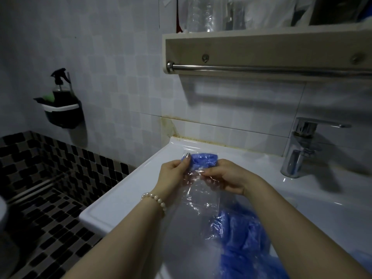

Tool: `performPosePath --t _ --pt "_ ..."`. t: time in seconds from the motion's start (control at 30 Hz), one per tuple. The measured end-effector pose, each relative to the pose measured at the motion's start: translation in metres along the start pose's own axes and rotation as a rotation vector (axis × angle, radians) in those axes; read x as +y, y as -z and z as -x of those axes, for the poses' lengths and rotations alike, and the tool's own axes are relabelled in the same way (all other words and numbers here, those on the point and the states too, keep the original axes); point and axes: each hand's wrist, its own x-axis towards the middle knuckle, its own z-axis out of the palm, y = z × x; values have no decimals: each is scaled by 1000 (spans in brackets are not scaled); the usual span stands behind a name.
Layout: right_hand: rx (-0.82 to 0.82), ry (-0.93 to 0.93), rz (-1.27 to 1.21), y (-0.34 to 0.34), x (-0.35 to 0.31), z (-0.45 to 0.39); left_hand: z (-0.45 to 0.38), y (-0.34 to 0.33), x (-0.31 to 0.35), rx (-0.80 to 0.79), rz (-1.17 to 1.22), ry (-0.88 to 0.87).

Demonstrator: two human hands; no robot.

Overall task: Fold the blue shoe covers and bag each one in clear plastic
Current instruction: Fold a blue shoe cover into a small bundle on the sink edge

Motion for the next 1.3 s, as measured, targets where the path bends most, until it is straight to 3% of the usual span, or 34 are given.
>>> performPosePath --t 0.3,0.73,0.87,0.97,1.2,1.3 --pt "244 109 13 4 3 -5 -5 5 0 84 -14 22" --pt "277 76 -91 8 5 -6 -1 4 3 89 -46 -17" --pt "128 -52 51 3 6 -2 -9 8 -1 257 -147 -122" --pt "66 -63 118 -8 4 0 -12 9 -3 274 -107 -132" --pt "313 22 -366 -8 1 -3 -15 12 -2 285 58 -144" --pt "273 -26 -537 -22 6 -2 -14 11 -3 329 101 -181"
